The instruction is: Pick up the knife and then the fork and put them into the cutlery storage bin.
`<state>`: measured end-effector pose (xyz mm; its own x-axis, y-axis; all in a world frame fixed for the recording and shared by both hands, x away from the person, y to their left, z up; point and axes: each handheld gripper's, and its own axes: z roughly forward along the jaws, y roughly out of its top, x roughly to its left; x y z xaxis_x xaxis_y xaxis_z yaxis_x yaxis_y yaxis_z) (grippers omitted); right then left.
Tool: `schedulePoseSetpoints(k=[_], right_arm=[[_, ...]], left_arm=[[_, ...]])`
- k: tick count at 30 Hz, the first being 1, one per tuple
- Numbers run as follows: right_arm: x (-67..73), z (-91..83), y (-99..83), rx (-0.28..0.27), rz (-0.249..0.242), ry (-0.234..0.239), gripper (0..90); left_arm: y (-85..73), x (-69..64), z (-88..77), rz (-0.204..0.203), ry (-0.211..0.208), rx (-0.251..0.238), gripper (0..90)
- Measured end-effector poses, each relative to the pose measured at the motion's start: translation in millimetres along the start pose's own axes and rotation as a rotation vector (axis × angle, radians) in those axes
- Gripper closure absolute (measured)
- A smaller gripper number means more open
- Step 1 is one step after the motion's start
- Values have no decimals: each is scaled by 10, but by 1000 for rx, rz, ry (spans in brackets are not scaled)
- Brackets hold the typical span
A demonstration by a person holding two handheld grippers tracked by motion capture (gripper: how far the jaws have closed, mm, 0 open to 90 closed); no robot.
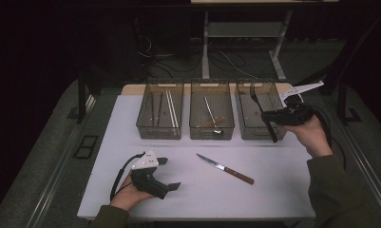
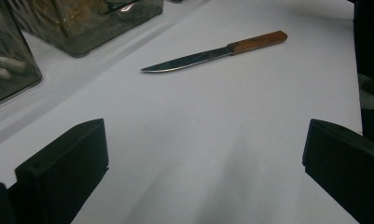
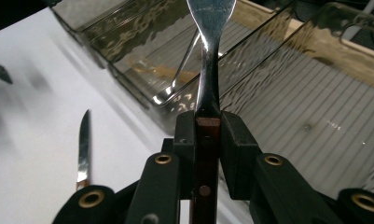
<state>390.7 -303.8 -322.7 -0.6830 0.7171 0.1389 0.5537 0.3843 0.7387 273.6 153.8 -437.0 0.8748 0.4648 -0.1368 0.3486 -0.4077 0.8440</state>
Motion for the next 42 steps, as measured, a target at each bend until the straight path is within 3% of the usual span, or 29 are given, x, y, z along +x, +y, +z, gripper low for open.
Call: schedulePoseSetpoints(k=[12,21,31,42], right_arm=[[-203,14,206,-23,40,-71,774],[-413,62,267,-63,108,-144,774],[-539,252,143,-96,170,-220,774],[-625,487,-93,-59,212,-228,773]], left_arm=[[5,-5,0,-1,-4,-5,0],[6,-6,-1,0,-7,-4,0],[11,-17,3,6,-11,-5,0],[15,-18,5,7,-15,-8,0]])
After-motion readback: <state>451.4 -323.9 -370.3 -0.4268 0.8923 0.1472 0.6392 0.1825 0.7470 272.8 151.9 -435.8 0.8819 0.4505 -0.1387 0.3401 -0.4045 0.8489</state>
